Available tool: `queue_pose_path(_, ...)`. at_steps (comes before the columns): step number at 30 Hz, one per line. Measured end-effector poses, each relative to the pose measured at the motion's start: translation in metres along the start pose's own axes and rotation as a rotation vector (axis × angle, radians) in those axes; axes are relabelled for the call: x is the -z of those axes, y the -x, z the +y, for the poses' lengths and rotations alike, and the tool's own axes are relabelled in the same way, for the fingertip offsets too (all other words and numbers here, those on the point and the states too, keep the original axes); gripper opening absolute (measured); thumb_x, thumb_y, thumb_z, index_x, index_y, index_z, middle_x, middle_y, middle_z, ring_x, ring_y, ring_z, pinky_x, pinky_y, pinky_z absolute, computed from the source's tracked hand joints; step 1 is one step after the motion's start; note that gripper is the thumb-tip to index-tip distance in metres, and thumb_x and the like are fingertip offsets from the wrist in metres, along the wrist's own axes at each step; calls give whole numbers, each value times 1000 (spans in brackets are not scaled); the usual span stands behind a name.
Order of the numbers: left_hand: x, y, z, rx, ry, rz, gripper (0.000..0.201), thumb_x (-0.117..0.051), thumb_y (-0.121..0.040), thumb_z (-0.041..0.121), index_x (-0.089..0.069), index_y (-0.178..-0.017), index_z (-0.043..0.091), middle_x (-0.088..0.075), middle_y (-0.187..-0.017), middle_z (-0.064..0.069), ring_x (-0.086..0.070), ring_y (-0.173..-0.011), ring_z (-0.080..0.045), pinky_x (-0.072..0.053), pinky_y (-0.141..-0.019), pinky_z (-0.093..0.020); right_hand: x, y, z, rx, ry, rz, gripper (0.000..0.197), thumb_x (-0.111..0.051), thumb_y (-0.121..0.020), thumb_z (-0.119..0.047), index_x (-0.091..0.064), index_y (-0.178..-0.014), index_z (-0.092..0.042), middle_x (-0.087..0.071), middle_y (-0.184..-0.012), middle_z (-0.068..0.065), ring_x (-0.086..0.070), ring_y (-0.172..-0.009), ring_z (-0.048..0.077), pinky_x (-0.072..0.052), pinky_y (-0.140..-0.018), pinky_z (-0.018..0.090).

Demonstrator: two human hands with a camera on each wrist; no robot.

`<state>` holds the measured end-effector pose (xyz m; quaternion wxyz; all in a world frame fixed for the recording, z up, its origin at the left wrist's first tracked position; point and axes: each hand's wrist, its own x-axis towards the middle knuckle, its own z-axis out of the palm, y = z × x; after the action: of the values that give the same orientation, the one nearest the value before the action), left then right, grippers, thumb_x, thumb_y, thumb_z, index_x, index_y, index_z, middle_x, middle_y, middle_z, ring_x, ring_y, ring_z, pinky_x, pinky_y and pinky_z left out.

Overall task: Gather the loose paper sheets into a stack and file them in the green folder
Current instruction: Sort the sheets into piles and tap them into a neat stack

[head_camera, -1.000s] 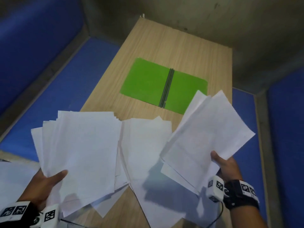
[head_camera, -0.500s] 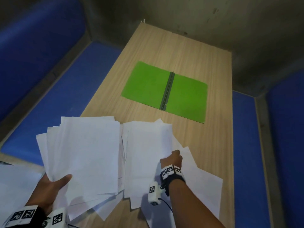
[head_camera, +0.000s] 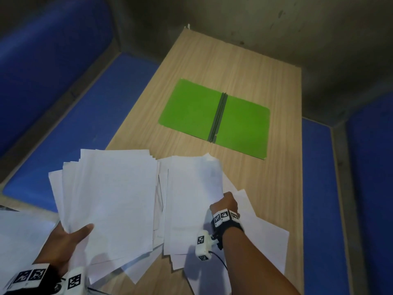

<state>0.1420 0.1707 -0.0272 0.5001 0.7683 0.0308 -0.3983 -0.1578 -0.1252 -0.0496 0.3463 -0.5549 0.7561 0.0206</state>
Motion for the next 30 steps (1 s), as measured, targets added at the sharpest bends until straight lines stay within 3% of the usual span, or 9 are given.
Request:
queue_pose_path(3, -2, 4, 5, -4, 24, 7, 56, -67, -94, -3, -51, -146, 8, -63, -125, -14, -59, -111, -35, -44, -100, -50, 12, 2, 6, 87, -159, -80, 50, -74, -70, -6, -44, -107, -22, -59, -95, -1, -60, -90, 27, -47, -77, 30)
queue_pose_path(6, 2, 2, 2, -8, 18, -3, 56, -68, -93, -3, -52, -145, 9, -64, -126, -13, -61, -112, -35, -44, -103, -51, 39, 3, 17, 233, -260, -107, 24, -76, -75, -3, -59, -91, -7, -64, -85, 5, -60, -80, 23, -43, -56, 20)
queue_pose_path(10, 8, -7, -7, -5, -9, -11, 54, -71, -91, -1, -56, -141, 12, -68, -126, -17, -64, -116, -40, -45, -107, -59, 90, 6, 37, 326, -339, -31, 15, -71, -79, -2, -58, -84, 3, -66, -85, 26, -55, -71, 20, -43, -63, 30)
queue_pose_path(14, 12, -10, -12, -2, -26, -16, 54, -74, -89, 1, -58, -139, 15, -70, -124, -17, -65, -116, -40, -46, -107, -60, 153, 19, 57, 304, -462, 37, 28, -71, -82, -1, -66, -109, -2, -70, -100, 11, -64, -87, 21, -46, -80, 30)
queue_pose_path(16, 13, -14, -15, -1, -31, -24, 55, -75, -89, 2, -58, -139, 15, -70, -126, -18, -66, -117, -40, -46, -107, -61, 169, 28, 67, 294, -417, -34, 27, -72, -82, -6, -67, -108, -5, -72, -94, 5, -65, -79, 12, -49, -72, 25)
queue_pose_path(18, 12, -13, -14, -7, -43, -27, 55, -74, -90, 2, -57, -141, 13, -69, -127, -17, -65, -116, -39, -46, -107, -60, 166, 34, 76, 275, -316, -143, 24, -74, -80, -5, -67, -103, -9, -70, -86, -8, -64, -77, 3, -50, -65, 21)
queue_pose_path(21, 8, -9, -9, -20, -44, -29, 54, -70, -92, -1, -54, -143, 10, -67, -126, -15, -63, -115, -37, -45, -105, -55, 133, 40, 86, 306, -100, -272, 21, -76, -78, -7, -68, -96, -11, -68, -85, -8, -69, -88, 19, -51, -68, 17)
queue_pose_path(25, 9, -14, -11, -25, -70, -42, 59, -74, -90, 3, -54, -144, 11, -68, -130, -16, -63, -120, -39, -44, -109, -61, 66, 41, 104, 351, 396, -268, 53, -73, -76, -38, -54, -120, -15, -50, -122, 3, -49, -120, 29, -44, -91, 31)
queue_pose_path(30, 12, -15, -12, -15, -30, -56, 64, -80, -85, 10, -56, -143, 21, -69, -132, -13, -65, -119, -39, -45, -107, -62, 38, 50, 103, 201, 239, -211, 76, -79, -73, -25, -34, -135, -21, -50, -131, 5, -55, -119, 27, -48, -95, 35)
